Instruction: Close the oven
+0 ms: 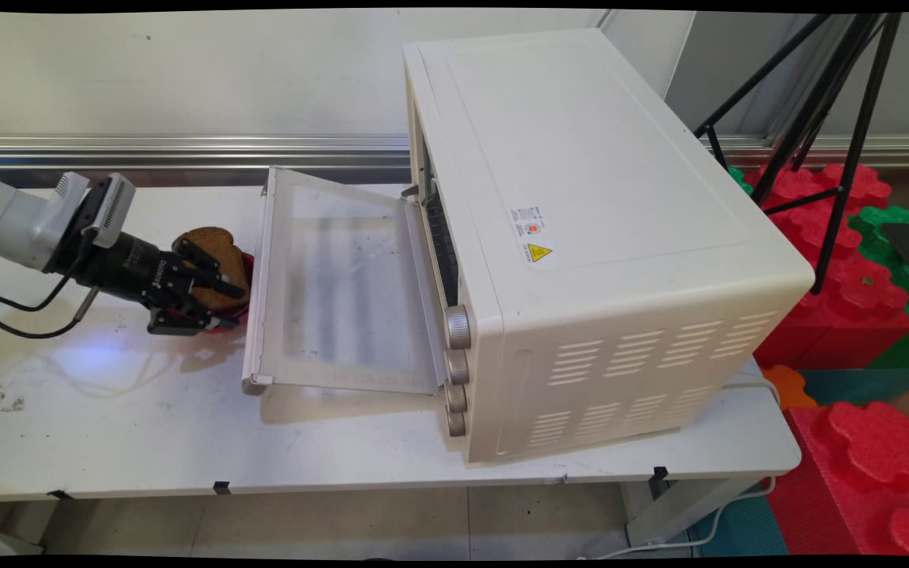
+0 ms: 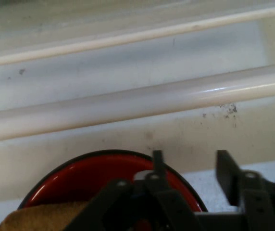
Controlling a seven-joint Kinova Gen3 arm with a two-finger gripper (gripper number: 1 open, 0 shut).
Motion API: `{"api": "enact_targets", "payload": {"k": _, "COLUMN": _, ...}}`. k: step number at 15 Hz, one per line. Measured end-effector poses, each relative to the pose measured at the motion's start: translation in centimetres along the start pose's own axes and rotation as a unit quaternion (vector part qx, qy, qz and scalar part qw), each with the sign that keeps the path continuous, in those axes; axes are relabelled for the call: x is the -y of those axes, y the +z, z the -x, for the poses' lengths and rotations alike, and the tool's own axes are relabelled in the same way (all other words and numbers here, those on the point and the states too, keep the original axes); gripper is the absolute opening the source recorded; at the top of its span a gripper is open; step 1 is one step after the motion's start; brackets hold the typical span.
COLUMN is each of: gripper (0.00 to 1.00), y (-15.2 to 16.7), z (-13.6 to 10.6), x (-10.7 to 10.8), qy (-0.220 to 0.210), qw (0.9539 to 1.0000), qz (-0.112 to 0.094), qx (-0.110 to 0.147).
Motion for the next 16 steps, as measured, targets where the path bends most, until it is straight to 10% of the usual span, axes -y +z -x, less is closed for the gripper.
{"api": "enact_targets", "payload": {"k": 16, "gripper": 0.0, "y": 2.1, "z": -0.8, "x": 1.0, "qy": -0.021, "qw": 0.9993, "qz": -0.008, "qx": -0.03}}
